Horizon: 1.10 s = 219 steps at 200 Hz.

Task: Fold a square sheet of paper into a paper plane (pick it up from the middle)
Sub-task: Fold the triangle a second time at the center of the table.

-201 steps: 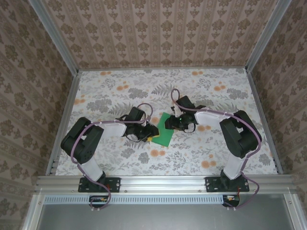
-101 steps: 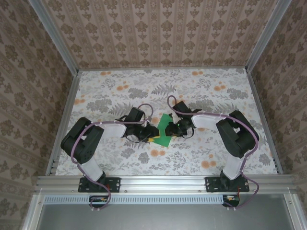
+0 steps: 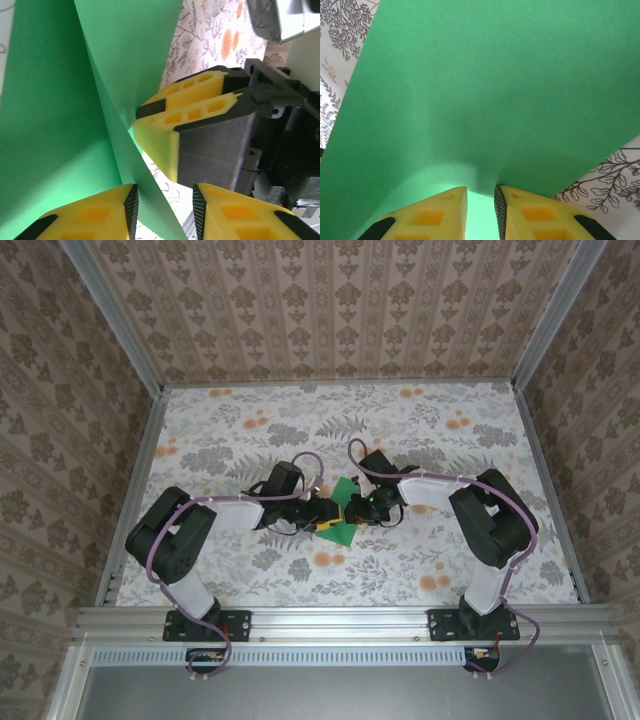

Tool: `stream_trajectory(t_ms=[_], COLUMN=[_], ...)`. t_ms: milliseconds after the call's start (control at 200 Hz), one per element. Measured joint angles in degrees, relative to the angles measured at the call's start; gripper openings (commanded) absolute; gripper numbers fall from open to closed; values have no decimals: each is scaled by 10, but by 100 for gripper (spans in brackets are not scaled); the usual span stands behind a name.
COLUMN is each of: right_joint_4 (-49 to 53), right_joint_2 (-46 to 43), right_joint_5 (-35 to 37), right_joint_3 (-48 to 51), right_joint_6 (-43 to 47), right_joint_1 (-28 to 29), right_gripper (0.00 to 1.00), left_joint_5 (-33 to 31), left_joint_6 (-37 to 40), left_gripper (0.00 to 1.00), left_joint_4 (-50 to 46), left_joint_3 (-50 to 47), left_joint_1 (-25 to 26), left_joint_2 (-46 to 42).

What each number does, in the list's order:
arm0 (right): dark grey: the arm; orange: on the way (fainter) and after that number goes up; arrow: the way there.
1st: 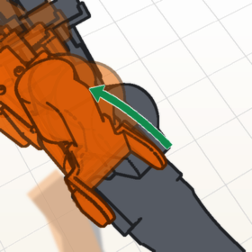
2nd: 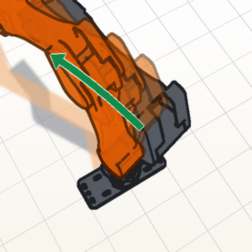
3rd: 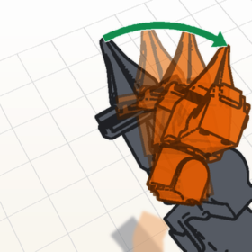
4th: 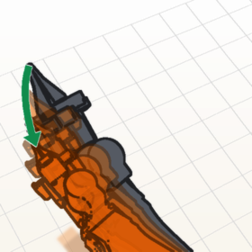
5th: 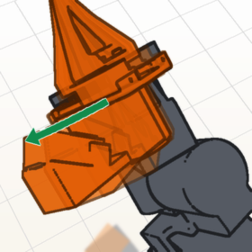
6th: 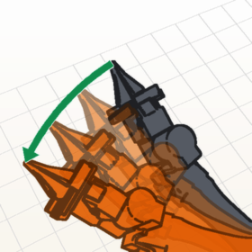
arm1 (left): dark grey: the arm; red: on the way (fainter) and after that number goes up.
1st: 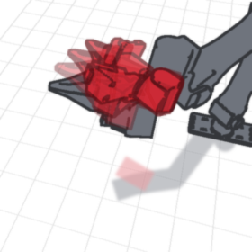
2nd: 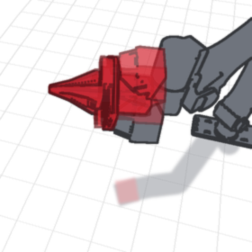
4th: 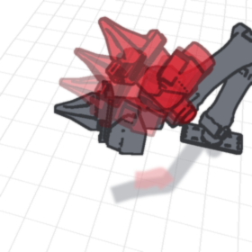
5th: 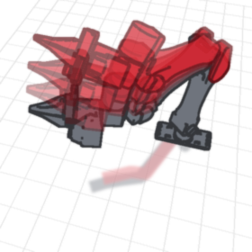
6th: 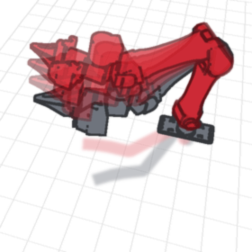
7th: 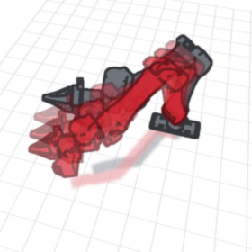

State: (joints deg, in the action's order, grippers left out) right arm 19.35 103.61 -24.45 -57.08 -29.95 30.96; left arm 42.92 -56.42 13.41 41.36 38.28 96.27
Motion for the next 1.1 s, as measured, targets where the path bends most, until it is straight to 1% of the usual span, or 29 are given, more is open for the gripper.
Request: stream_trajectory(t_ms=[185, 305, 655, 730, 900, 1095], right_joint_4=[0, 0, 1, 1, -8, -23], right_joint_2=[0, -2, -5, -5, -21, -63], right_joint_5=[-2, -4, -5, -5, -5, -6], right_joint_3=[0, 0, 3, 4, 23, 51], right_joint_6=[0, -1, -3, -3, -10, -22], right_joint_1=[-3, -5, -12, -16, -24, -40], right_gripper=[27, 27, 28, 28, 27, 28], left_joint_5=[0, 0, 5, 6, 6, 6], left_joint_6=[-10, -18, -29, -32, -40, -41], left_gripper=[46, 50, 57, 56, 46, 46], left_joint_4=[23, 36, 65, 69, 70, 76], left_joint_3=[0, 0, 1, 1, 2, 2], left_joint_1=[0, 0, 0, 0, 0, 0], left_joint_2=[7, 16, 28, 34, 45, 51])
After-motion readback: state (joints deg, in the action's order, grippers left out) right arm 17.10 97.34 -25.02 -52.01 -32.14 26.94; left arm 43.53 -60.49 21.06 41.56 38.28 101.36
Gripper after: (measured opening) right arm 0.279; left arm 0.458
